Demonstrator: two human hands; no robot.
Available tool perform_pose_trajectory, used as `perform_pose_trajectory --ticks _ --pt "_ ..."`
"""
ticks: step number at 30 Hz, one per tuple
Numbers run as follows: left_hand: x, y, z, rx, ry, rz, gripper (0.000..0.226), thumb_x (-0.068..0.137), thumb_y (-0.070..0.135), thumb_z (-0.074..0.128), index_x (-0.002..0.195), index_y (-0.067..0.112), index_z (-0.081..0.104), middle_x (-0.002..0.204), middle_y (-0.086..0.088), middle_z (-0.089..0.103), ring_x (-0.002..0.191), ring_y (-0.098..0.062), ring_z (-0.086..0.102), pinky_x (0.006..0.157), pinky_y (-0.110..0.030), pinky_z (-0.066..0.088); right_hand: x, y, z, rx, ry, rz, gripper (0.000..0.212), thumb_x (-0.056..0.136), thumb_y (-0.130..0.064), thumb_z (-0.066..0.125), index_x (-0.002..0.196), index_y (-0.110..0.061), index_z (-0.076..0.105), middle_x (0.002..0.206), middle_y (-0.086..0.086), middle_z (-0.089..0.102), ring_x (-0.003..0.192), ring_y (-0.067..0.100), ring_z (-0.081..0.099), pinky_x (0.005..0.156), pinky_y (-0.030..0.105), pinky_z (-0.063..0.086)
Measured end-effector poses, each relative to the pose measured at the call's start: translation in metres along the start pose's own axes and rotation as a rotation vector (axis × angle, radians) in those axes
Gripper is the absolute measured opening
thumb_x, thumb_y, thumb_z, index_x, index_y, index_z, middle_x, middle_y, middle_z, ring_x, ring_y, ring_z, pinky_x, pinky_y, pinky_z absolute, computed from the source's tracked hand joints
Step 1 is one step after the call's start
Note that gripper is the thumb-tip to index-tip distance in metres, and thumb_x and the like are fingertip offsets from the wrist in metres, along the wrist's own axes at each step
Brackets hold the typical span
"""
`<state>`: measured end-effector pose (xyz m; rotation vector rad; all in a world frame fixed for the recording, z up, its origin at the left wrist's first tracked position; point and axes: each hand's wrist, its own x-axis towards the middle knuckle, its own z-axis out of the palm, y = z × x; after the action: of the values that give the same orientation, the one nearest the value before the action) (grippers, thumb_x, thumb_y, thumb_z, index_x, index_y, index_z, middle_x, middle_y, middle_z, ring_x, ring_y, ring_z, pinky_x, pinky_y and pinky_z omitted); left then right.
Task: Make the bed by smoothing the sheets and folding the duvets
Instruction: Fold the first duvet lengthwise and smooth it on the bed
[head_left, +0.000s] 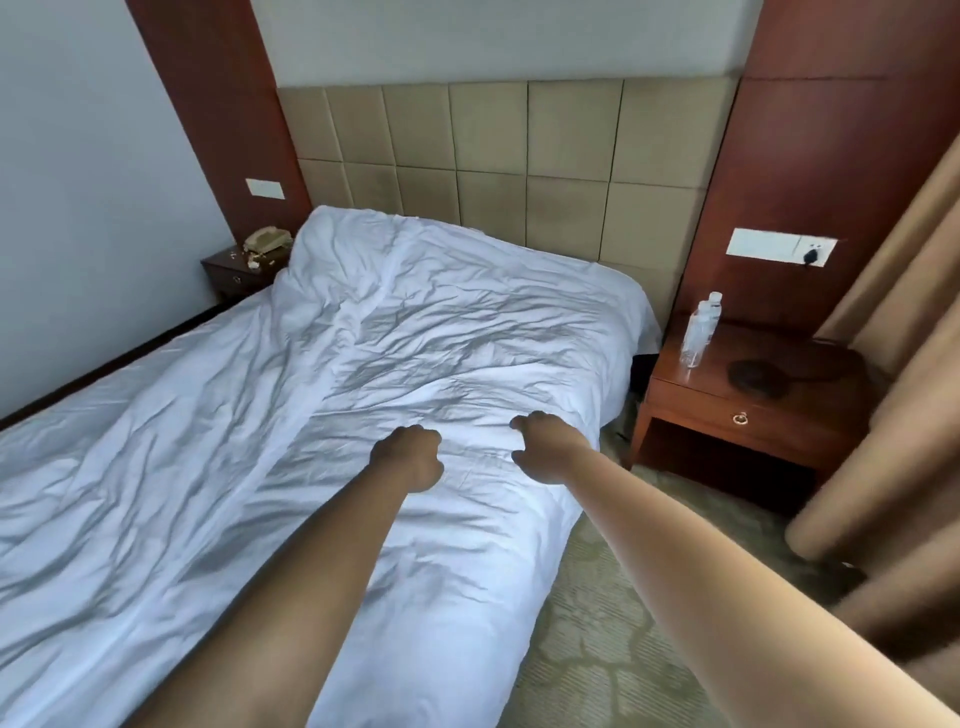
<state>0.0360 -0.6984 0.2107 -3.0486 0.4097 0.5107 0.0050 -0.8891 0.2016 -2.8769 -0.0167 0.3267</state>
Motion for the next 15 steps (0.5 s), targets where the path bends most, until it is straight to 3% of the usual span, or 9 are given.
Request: perform_pose_trajectory --ticks 6,15 --pt "0.055 -0.017 -0.013 -0.067 0.015 -0.12 0.046 0.095 0.026 0.045 0.141 0.02 0.042 0.143 -0.004 0.04 0.132 -0.024 0.038 0.103 -0.038 0.041 0.089 0.007 -0.013 -0.095 -0.055 -0.122 0.053 0.093 -0.021 0.048 0.143 -0.017 0.036 0.141 0.008 0.039 0.133 0.025 0.034 0.1 0.036 0.039" --pt "0.189 -0.097 -0.026 -0.214 0.048 -0.286 0.047 0.093 0.024 0.047 0.14 0.02 0.043 0.142 -0.006 0.042 0.131 -0.025 0.04 0.104 -0.039 0.04 0.272 -0.042 -0.028 -0.24 -0.102 -0.317 0.052 0.094 -0.026 0.048 0.143 -0.015 0.036 0.144 0.01 0.036 0.135 0.026 0.032 0.106 0.038 0.036"
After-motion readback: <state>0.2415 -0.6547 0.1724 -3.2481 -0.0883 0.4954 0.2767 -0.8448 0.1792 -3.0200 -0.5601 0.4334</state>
